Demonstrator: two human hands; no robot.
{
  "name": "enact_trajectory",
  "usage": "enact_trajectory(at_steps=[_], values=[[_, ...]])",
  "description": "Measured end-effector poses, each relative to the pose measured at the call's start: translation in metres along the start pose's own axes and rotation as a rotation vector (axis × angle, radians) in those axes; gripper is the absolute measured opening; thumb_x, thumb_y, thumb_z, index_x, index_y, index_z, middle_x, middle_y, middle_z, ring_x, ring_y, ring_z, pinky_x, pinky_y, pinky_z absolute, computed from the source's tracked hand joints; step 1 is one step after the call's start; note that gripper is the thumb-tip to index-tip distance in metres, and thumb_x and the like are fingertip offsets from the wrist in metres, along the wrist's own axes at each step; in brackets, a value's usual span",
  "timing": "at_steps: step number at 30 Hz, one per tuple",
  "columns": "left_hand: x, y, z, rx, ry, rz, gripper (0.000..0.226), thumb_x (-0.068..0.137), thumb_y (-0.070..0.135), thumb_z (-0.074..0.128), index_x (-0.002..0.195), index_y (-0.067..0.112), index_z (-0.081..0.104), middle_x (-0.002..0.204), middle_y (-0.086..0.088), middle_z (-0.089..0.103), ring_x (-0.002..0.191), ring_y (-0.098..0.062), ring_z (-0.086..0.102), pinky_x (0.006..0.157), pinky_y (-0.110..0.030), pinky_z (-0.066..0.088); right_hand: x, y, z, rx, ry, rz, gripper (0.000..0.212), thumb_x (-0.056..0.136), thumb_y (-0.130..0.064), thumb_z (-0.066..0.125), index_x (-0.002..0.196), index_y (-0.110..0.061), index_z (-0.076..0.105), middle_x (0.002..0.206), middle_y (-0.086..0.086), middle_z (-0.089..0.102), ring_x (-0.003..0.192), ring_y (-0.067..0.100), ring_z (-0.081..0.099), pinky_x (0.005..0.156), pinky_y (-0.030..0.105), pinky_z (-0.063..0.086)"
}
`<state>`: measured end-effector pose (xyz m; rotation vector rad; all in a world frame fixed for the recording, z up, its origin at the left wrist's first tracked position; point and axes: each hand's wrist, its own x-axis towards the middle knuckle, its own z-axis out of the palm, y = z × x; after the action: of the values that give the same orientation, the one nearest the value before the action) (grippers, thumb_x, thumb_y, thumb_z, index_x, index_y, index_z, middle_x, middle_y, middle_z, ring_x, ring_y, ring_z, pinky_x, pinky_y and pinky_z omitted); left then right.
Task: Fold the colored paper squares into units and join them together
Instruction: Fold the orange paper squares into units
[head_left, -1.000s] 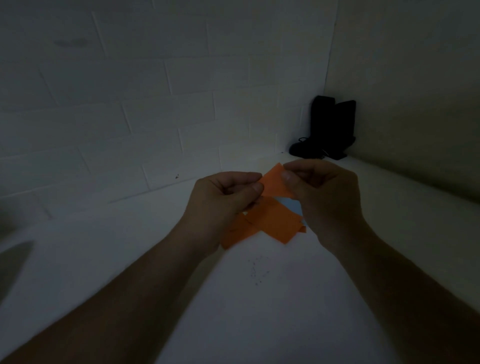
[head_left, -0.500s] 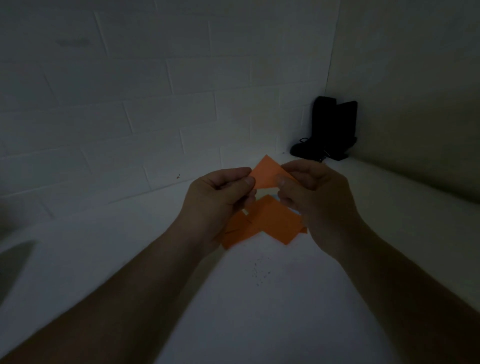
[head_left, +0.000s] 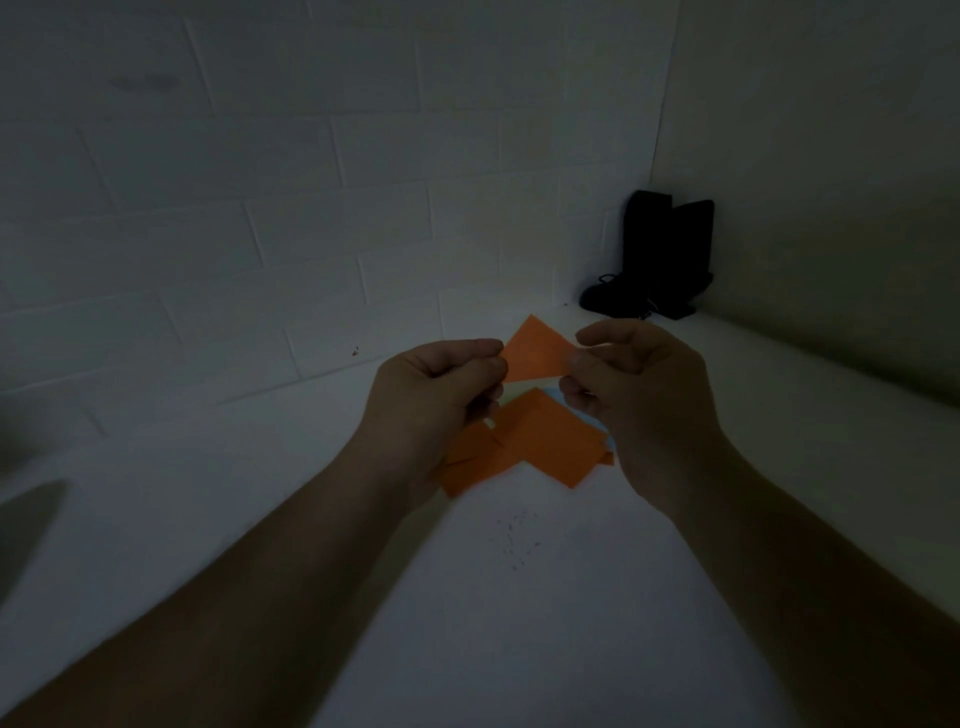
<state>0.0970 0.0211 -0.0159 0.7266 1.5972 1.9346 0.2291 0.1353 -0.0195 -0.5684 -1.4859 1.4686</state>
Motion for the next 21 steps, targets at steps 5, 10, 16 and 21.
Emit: enact_trajectory(at_steps=[5,10,16,21], values=[[0.001,-0.001,0.001,-0.068,-0.005,0.015,0.015,0.090,0.005,0.075,0.100,0.016,0.079,0.082,-0.004,0.077,0.077,-0.013,0.071,0.081,-0.025,0.059,0.000,-0.001,0.003,0.291,-0.071,0.259,0.033,0.088,-0.009,0.074,0.118,-0.015,0.061,0.087,0.010,0.073,0.078,0.021,0.069,0.079,0.039,0.060],[-0.004,-0.002,0.005,-0.073,-0.032,0.068,0.016,0.090,0.005,0.075,0.102,0.016,0.079,0.090,-0.008,0.079,0.083,-0.016,0.073,0.083,-0.028,0.060,-0.016,0.004,0.014,0.181,-0.301,0.360,0.007,0.092,-0.018,0.069,0.089,-0.013,0.073,0.088,0.009,0.067,0.079,0.019,0.065,0.073,0.032,0.056],[-0.009,-0.004,0.009,-0.032,-0.077,0.105,0.017,0.091,0.004,0.074,0.103,0.015,0.078,0.090,-0.006,0.080,0.082,-0.014,0.074,0.081,-0.026,0.061,-0.014,0.003,0.015,0.141,-0.211,0.266,0.011,0.091,-0.012,0.069,0.081,-0.012,0.074,0.077,0.009,0.065,0.070,0.016,0.062,0.064,0.029,0.054],[-0.008,-0.006,0.009,-0.036,-0.130,0.100,0.028,0.095,0.005,0.070,0.120,0.016,0.072,0.091,-0.007,0.078,0.084,-0.016,0.072,0.090,-0.033,0.060,-0.014,0.000,0.013,0.104,-0.193,0.182,0.020,0.092,-0.011,0.068,0.073,-0.014,0.073,0.074,0.010,0.065,0.069,0.018,0.061,0.069,0.034,0.053]])
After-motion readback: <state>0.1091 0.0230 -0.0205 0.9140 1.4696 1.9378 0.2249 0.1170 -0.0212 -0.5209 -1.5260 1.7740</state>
